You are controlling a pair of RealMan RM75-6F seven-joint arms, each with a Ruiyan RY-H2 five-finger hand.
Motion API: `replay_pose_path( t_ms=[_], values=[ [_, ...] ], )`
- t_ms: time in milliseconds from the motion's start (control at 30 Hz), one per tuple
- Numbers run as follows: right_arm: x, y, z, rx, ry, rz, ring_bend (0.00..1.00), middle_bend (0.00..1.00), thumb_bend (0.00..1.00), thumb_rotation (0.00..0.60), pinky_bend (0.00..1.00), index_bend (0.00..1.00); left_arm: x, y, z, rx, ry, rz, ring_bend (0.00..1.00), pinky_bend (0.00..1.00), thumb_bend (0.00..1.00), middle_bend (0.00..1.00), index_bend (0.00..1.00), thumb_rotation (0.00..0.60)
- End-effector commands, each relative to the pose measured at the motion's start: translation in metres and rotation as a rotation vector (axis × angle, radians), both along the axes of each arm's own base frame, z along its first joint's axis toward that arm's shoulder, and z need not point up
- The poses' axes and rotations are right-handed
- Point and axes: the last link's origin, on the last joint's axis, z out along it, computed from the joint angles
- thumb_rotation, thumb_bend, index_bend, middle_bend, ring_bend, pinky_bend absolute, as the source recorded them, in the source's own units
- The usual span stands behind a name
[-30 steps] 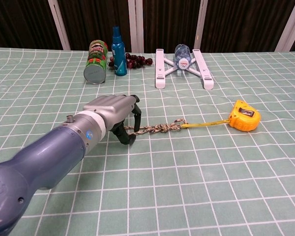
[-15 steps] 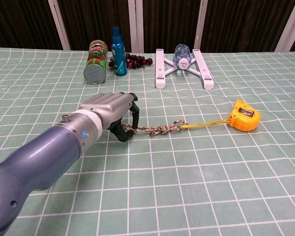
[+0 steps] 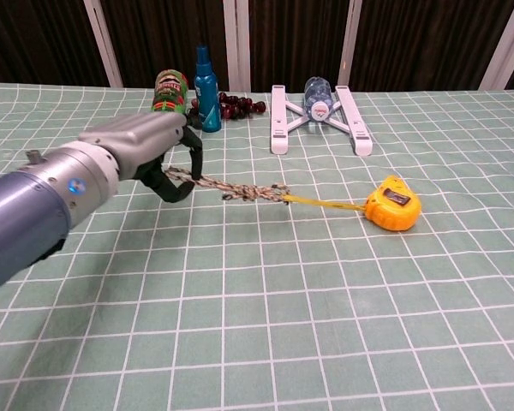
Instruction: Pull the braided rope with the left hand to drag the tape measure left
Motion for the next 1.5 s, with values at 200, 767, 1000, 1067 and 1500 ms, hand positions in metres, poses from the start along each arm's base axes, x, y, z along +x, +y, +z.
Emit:
replay_pose_path(
  t_ms=[200, 767, 1000, 1067, 1500],
  values=[
    [0.0, 0.001, -0.001, 0.0, 0.01, 0.006, 0.0, 0.0, 0.27, 0.6, 0.0, 0.0, -0.045, -0.004, 0.068, 0.114, -0.023, 0.045, 0.0, 0.0, 0.56, 0.05, 0.55, 0.6],
    [0.004, 0.003, -0.001, -0.007, 0.029, 0.028, 0.0, 0.0, 0.27, 0.6, 0.0, 0.0, -0.164, -0.039, 0.179, 0.308, 0.047, 0.188, 0.0, 0.0, 0.56, 0.05, 0.55, 0.6],
    [0.004, 0.004, -0.001, -0.008, 0.034, 0.035, 0.0, 0.0, 0.27, 0.6, 0.0, 0.0, -0.193, -0.053, 0.194, 0.307, 0.065, 0.247, 0.0, 0.0, 0.38, 0.0, 0.44, 0.6],
    [0.004, 0.004, -0.001, -0.007, 0.035, 0.036, 0.0, 0.0, 0.27, 0.6, 0.0, 0.0, -0.198, -0.058, 0.195, 0.271, 0.069, 0.269, 0.0, 0.0, 0.23, 0.0, 0.36, 0.6],
    [0.005, 0.007, -0.001, 0.003, 0.055, 0.053, 0.0, 0.0, 0.27, 0.6, 0.0, 0.0, -0.189, -0.128, 0.205, 0.234, -0.137, 0.242, 0.0, 0.0, 0.08, 0.0, 0.14, 0.6]
  ],
)
